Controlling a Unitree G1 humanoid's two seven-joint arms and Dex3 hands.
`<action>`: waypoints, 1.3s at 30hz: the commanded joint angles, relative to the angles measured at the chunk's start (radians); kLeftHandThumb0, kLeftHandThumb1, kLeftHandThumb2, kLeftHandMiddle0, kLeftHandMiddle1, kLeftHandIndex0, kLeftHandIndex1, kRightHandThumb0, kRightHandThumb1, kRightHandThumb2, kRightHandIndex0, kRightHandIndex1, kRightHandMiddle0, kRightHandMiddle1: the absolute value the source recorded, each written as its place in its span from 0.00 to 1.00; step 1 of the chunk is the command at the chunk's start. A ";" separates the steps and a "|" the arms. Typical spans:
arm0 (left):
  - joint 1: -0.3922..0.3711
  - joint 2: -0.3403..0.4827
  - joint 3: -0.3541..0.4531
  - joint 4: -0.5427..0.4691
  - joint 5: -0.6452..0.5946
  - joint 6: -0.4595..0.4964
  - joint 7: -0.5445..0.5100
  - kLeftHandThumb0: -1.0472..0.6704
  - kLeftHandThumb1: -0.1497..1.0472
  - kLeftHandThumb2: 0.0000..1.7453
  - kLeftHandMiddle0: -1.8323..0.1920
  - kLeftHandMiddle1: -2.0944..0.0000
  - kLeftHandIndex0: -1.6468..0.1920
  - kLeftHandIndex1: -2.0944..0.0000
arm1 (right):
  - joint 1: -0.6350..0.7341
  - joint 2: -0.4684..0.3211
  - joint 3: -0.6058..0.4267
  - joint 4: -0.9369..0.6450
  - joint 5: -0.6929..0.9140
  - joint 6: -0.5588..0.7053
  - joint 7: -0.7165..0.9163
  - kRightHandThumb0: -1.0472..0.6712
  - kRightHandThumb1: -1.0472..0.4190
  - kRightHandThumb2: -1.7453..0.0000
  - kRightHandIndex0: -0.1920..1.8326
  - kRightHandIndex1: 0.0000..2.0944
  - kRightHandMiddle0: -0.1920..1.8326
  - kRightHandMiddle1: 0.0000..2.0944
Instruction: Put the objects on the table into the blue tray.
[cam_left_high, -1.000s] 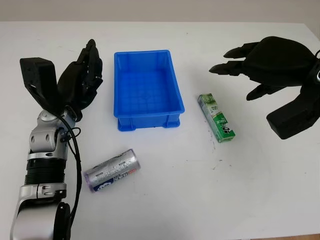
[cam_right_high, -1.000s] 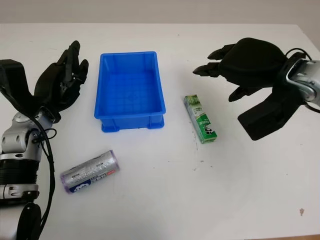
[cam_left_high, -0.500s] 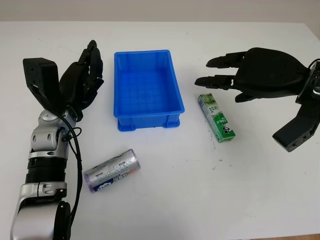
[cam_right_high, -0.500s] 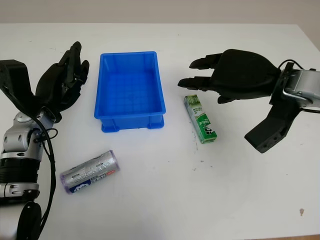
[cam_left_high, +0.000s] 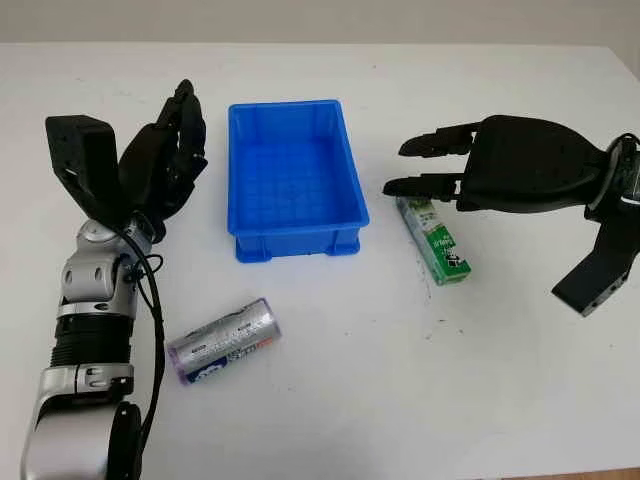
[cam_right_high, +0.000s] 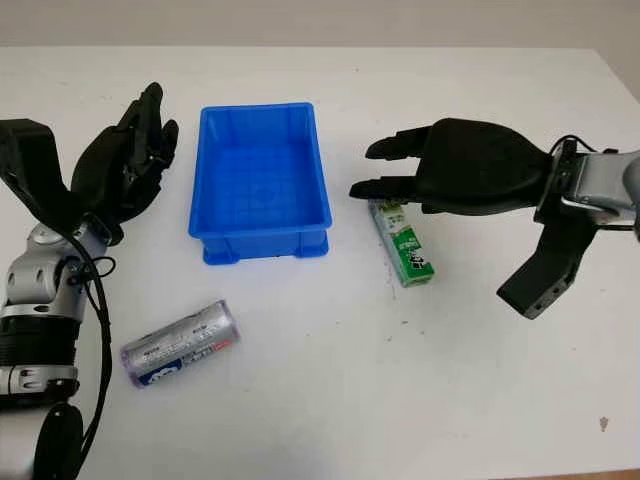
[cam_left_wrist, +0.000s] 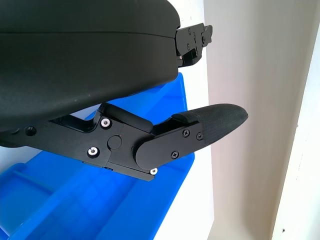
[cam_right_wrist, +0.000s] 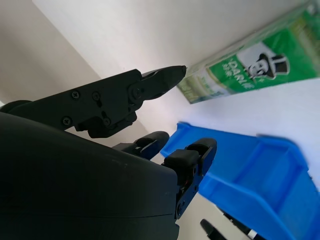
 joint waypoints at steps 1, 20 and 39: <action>-0.020 0.011 -0.001 0.001 0.004 -0.009 -0.002 0.20 1.00 0.43 1.00 1.00 1.00 1.00 | -0.020 -0.030 0.019 0.012 -0.013 -0.008 -0.019 0.46 0.10 0.97 0.37 0.06 0.34 0.06; -0.013 0.003 -0.002 -0.020 0.003 0.004 0.009 0.20 1.00 0.43 1.00 1.00 1.00 1.00 | 0.002 -0.028 0.121 0.032 -0.080 0.006 -0.084 0.47 0.06 0.96 0.35 0.04 0.30 0.04; 0.008 0.000 -0.001 -0.052 -0.004 0.026 0.016 0.21 1.00 0.43 1.00 1.00 1.00 1.00 | -0.059 0.132 0.353 0.223 -0.215 0.197 -0.422 0.41 0.00 0.97 0.17 0.87 0.18 0.77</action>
